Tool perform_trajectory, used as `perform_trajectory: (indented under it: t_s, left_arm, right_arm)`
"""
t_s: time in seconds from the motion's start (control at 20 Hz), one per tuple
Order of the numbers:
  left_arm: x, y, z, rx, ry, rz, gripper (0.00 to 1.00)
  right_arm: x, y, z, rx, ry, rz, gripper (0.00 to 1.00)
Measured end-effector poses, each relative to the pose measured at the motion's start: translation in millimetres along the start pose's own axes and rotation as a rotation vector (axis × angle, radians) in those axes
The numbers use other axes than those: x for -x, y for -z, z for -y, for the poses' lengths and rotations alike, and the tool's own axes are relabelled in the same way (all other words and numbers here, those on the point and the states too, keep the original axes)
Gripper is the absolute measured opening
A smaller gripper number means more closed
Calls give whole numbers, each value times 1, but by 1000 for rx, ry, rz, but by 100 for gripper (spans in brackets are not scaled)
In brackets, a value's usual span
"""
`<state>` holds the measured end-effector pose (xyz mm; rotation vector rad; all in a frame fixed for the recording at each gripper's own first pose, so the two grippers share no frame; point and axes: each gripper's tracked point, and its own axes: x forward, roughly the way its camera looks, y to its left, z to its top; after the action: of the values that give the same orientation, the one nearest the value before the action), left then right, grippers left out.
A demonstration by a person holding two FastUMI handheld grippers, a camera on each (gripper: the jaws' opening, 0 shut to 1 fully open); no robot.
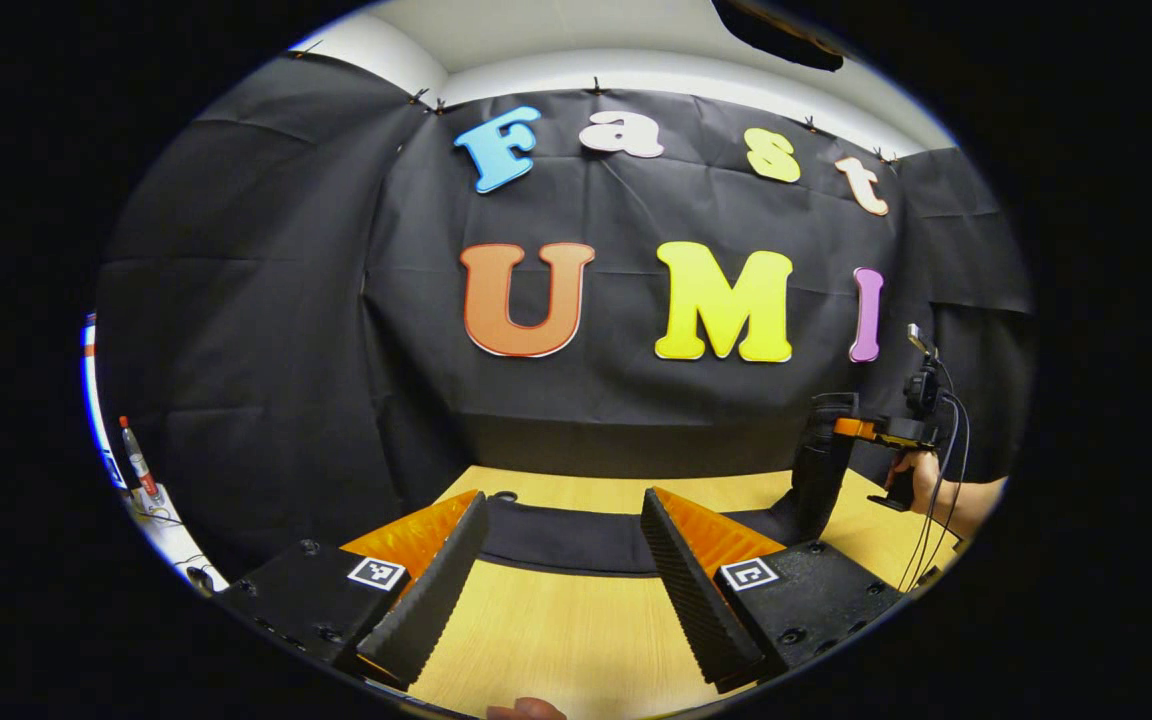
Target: Grasp the waist and the cuffs of the jeans and fold them to make the two legs overlap; first hold the waist and fold one-third of the jeans toward the cuffs, then hold the cuffs and fold the remaining one-third in the same direction to finish folding.
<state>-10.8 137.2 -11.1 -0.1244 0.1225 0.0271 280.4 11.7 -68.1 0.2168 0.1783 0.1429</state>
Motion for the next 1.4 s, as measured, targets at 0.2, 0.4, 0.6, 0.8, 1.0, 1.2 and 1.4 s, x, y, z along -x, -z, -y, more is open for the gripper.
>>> perform_trajectory:
  t_s: [0.2,0.4,0.6,0.8,1.0,1.2,1.4]
  left_arm:
    - [1,12,-20,51,-42,-30,99]
    - [4,15,-39,64,-81,-32,99]
    - [6,14,-52,69,-122,-36,99]
    - [12,19,-75,90,-155,-41,98]
    - [9,20,-76,111,-160,-45,99]
    - [6,19,-71,101,-152,-49,99]
    - [2,18,-70,115,-144,-53,99]
  right_arm:
    - [-28,55,-88,96,-102,-66,6]
    - [-38,132,-145,149,-148,-182,10]
    - [-55,216,-175,230,-137,-279,10]
    - [-54,244,-182,261,-126,-293,10]
    - [-55,265,-185,290,-118,-309,10]
    - [-58,271,-183,303,-99,-303,16]
    - [-54,271,-186,308,-113,-322,32]
